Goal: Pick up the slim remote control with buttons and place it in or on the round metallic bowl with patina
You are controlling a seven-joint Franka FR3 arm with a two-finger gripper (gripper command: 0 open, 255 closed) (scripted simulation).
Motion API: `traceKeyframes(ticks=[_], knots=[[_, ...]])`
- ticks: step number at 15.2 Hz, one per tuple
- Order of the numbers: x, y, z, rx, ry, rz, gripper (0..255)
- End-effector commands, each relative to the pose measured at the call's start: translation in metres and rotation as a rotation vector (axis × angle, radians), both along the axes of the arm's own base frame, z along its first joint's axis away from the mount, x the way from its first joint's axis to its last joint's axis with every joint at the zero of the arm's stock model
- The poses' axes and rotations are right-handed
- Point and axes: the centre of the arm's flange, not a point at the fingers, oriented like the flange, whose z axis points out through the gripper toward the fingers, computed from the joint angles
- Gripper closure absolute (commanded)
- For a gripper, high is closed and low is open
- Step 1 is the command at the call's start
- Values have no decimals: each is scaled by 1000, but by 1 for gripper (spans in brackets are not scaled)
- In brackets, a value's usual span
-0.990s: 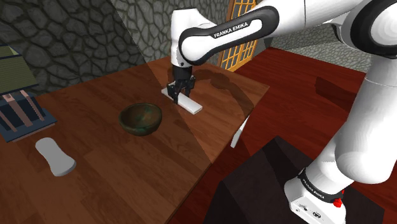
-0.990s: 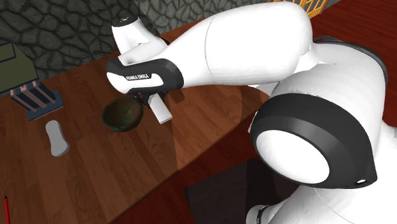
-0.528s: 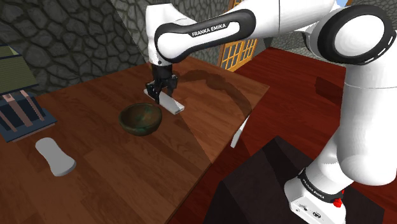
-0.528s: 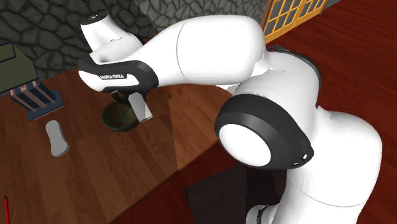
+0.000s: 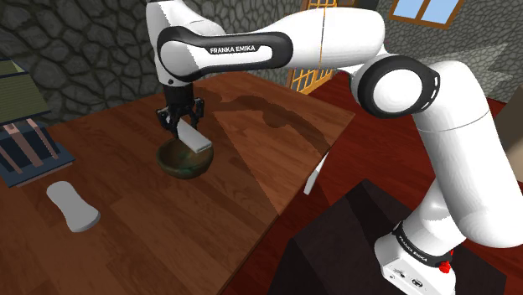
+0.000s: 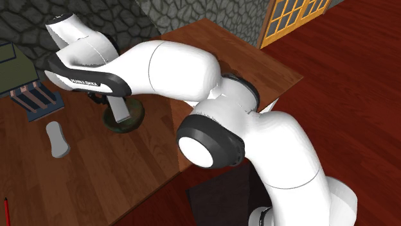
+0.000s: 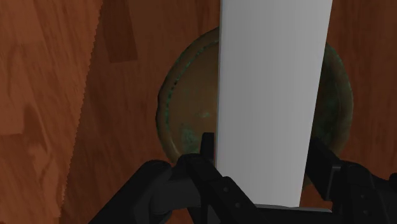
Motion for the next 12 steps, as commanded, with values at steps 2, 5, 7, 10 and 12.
traceKeyframes(ticks=[2, 5, 7, 10, 12], knots=[[1, 3, -15, 0, -1, -1, 255], [1, 3, -31, 0, -1, -1, 255], [1, 3, -41, 0, -1, -1, 255], [1, 3, -57, 0, -1, -1, 255], [1, 3, -68, 0, -1, -1, 255]])
